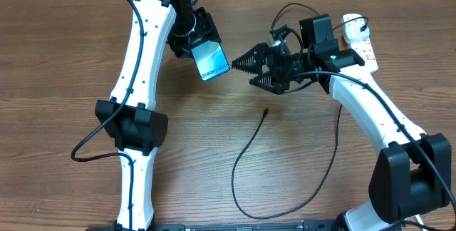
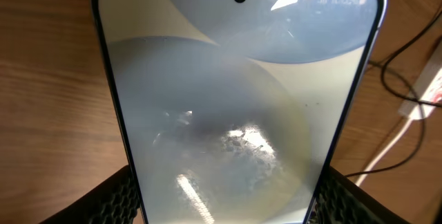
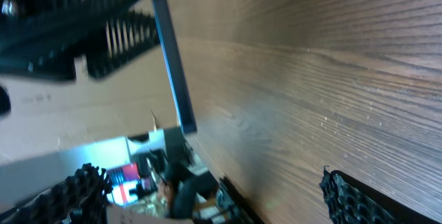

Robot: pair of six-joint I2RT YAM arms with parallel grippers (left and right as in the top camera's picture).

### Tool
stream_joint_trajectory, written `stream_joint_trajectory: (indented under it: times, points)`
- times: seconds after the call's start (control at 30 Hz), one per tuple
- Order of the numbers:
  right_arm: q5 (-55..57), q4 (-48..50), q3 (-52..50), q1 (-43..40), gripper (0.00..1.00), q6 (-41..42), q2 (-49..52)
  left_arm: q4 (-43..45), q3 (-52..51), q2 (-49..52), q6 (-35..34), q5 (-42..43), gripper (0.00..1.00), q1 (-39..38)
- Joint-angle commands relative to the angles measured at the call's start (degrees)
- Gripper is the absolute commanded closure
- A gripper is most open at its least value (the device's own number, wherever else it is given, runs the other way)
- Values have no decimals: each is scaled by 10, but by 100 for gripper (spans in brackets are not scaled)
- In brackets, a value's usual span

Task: Plug charger to phone and switch on socket
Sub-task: 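Move the right gripper to the phone and grasp its side edge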

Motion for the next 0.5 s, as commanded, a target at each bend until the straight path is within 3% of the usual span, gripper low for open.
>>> stream_joint_trajectory:
  times: [0.0, 0.2, 0.47]
  points:
    - [35, 28, 14, 10, 0, 107, -14, 10, 15, -20, -83, 47, 59, -4]
    - [65, 87, 14, 26, 4, 188, -14, 16, 15, -20, -196, 68, 59, -3]
    - [160, 136, 14, 52, 16, 256, -14, 31, 15, -20, -279, 124, 59, -3]
